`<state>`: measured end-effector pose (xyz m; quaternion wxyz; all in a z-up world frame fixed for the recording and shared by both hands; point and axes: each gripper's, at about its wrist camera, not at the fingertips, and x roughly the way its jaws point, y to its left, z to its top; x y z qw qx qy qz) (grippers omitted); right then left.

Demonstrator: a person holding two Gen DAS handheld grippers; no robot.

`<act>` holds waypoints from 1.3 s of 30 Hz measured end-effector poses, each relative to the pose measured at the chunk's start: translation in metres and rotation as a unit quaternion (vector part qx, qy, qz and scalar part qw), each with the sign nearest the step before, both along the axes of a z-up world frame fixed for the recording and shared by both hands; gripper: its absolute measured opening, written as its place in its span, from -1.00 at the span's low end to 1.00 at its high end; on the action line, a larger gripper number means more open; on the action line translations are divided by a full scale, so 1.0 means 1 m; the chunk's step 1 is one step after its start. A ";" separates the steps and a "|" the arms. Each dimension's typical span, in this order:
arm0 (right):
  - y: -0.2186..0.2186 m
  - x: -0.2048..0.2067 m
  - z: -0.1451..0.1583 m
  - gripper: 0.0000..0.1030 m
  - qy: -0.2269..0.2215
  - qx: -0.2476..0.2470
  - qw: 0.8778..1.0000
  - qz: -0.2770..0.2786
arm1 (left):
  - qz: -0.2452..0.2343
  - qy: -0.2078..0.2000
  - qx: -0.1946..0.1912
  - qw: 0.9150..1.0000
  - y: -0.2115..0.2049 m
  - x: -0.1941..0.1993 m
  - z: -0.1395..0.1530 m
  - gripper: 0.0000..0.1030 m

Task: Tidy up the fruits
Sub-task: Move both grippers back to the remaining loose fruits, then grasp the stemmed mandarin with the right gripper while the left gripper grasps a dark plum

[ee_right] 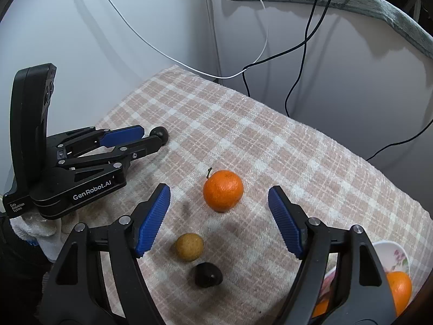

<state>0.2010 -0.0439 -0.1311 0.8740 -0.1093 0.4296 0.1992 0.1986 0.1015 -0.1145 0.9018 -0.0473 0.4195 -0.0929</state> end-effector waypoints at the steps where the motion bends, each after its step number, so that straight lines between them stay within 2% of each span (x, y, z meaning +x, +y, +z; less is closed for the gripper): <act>1: 0.000 0.002 -0.001 0.48 0.001 -0.001 1.000 -0.001 | 0.000 0.001 0.004 1.000 -0.001 0.002 -0.001 -0.39; 4: 0.001 0.006 -0.004 0.35 0.009 -0.003 1.000 -0.003 | -0.002 0.005 0.011 1.000 -0.002 0.007 -0.004 -0.44; 8: 0.002 0.011 -0.008 0.31 0.016 -0.009 1.000 -0.007 | -0.002 0.008 0.013 1.000 -0.003 0.011 -0.008 -0.44; 14: 0.005 0.015 -0.014 0.13 0.028 -0.020 0.999 -0.012 | -0.006 0.011 0.019 1.000 -0.007 0.015 -0.010 -0.49; 19: 0.008 0.018 -0.020 -0.21 0.040 -0.027 0.999 -0.013 | -0.007 0.010 0.021 1.000 -0.010 0.017 -0.010 -0.53; 39: 0.002 0.005 -0.016 -0.28 0.034 -0.001 0.999 -0.008 | 0.001 -0.002 0.002 1.000 -0.002 0.002 -0.001 -0.56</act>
